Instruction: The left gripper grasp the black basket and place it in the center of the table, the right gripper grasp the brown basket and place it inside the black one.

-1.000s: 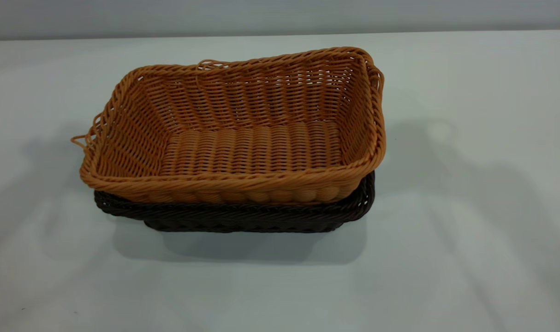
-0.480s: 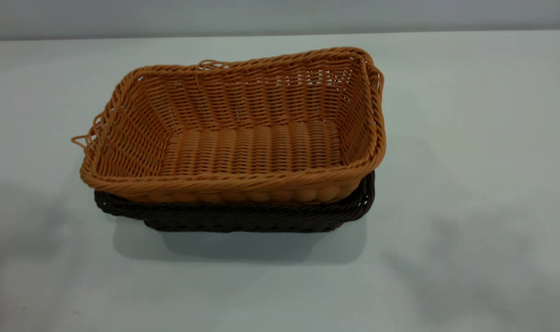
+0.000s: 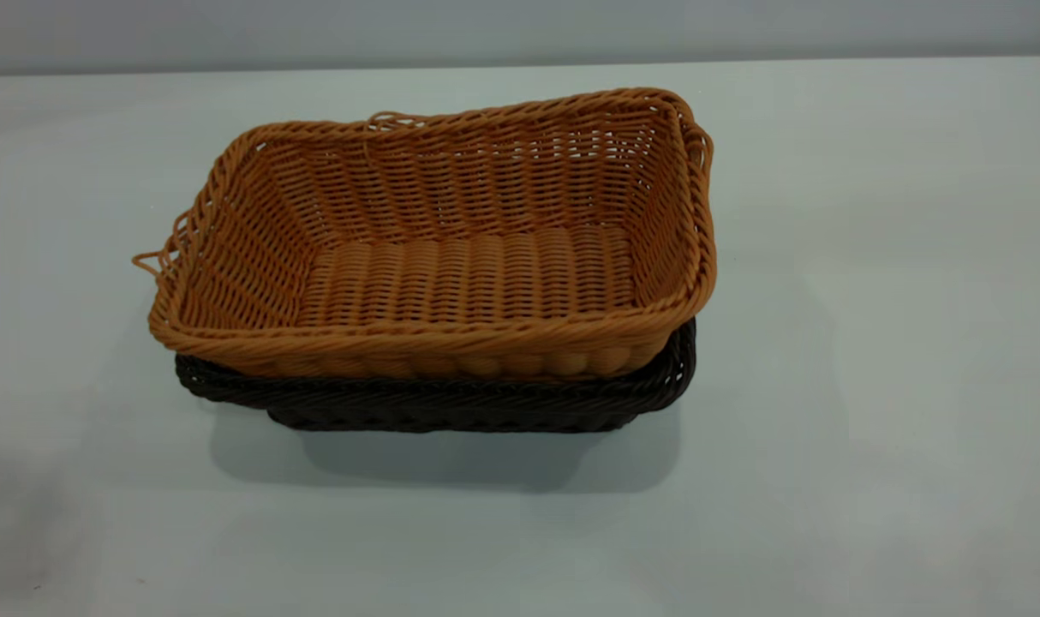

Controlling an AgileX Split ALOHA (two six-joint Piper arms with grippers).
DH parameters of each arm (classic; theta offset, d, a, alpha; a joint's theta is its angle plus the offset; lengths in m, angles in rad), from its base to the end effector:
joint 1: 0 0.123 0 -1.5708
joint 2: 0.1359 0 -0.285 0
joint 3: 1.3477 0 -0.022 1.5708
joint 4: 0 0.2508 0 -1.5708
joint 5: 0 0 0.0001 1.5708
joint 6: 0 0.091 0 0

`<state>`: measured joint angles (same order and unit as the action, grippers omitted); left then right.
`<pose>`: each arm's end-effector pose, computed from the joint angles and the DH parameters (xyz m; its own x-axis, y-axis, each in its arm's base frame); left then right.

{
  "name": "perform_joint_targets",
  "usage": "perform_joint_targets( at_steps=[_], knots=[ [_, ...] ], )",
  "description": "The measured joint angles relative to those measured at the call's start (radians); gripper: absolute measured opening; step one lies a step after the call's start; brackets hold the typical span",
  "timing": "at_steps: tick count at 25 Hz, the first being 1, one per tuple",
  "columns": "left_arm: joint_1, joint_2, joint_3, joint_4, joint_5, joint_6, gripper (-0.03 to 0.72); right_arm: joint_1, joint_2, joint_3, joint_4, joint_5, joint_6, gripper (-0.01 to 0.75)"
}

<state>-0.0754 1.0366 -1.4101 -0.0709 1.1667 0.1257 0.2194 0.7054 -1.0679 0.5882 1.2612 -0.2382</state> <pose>0.1725 -0.0190 0.4580 -0.6310 0.1454 -0.7620 0.1871 0.9818 0.0323 0.0701 0.0649 0.4114 -0.6465 -0.1770 -0.7421 -0.5856 0.7386 0.3340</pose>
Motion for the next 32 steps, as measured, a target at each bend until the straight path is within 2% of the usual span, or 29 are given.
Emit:
perform_joint_targets(
  at_steps=[8, 14, 18, 23, 32],
  knots=[
    [0.000, -0.238, 0.394, 0.001, 0.000, -0.036, 0.575, 0.000, -0.337, 0.300, -0.052, 0.005, 0.012, 0.583],
    [0.000, -0.434, 0.560, 0.000, 0.000, -0.036, 0.575, 0.000, -0.485, 0.420, -0.213, 0.004, 0.010, 0.583],
    [0.000, -0.575, 0.647, 0.000, 0.000, -0.020, 0.575, 0.000, -0.542, 0.502, -0.253, -0.040, -0.034, 0.583],
    [0.000, -0.748, 0.751, -0.002, 0.000, -0.003, 0.575, 0.000, -0.599, 0.566, -0.260, -0.106, -0.090, 0.583],
    [0.000, -0.966, 0.873, -0.038, -0.001, 0.019, 0.575, 0.000, -0.722, 0.576, -0.255, -0.111, -0.082, 0.582]
  ],
)
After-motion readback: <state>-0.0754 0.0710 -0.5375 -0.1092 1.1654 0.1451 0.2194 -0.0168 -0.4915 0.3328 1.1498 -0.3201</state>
